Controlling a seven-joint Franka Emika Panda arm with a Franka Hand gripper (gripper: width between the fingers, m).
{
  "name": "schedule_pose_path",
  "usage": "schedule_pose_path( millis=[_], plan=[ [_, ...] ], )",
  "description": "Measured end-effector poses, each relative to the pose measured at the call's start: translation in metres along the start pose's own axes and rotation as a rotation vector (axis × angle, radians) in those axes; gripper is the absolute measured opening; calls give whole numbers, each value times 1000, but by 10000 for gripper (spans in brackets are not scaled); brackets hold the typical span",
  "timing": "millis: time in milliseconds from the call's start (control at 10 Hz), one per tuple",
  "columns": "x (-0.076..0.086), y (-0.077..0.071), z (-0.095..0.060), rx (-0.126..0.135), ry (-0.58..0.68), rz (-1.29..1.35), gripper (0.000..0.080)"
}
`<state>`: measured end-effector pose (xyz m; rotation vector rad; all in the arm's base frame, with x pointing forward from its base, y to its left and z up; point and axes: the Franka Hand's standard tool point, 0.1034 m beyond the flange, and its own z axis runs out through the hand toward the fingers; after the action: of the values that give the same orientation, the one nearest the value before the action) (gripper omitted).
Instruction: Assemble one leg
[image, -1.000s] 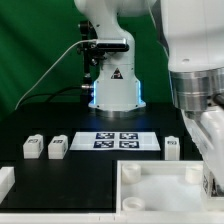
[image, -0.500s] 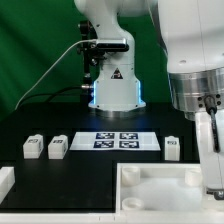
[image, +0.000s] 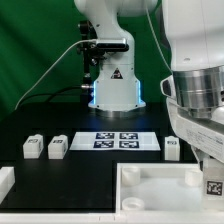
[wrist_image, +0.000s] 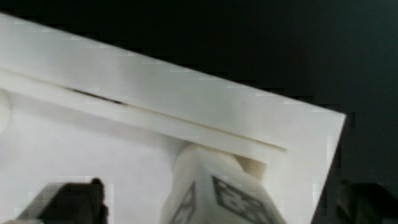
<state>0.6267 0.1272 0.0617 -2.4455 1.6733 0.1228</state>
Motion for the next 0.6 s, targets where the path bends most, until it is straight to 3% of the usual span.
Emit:
schedule_pose_path(
  millis=[300, 400, 600],
  plan=[
    [2, 1, 0, -13, 10, -302, 649],
    [3, -1, -3, -45, 38, -539, 649],
    [10, -4, -6, -19, 80, -635, 649]
  ],
)
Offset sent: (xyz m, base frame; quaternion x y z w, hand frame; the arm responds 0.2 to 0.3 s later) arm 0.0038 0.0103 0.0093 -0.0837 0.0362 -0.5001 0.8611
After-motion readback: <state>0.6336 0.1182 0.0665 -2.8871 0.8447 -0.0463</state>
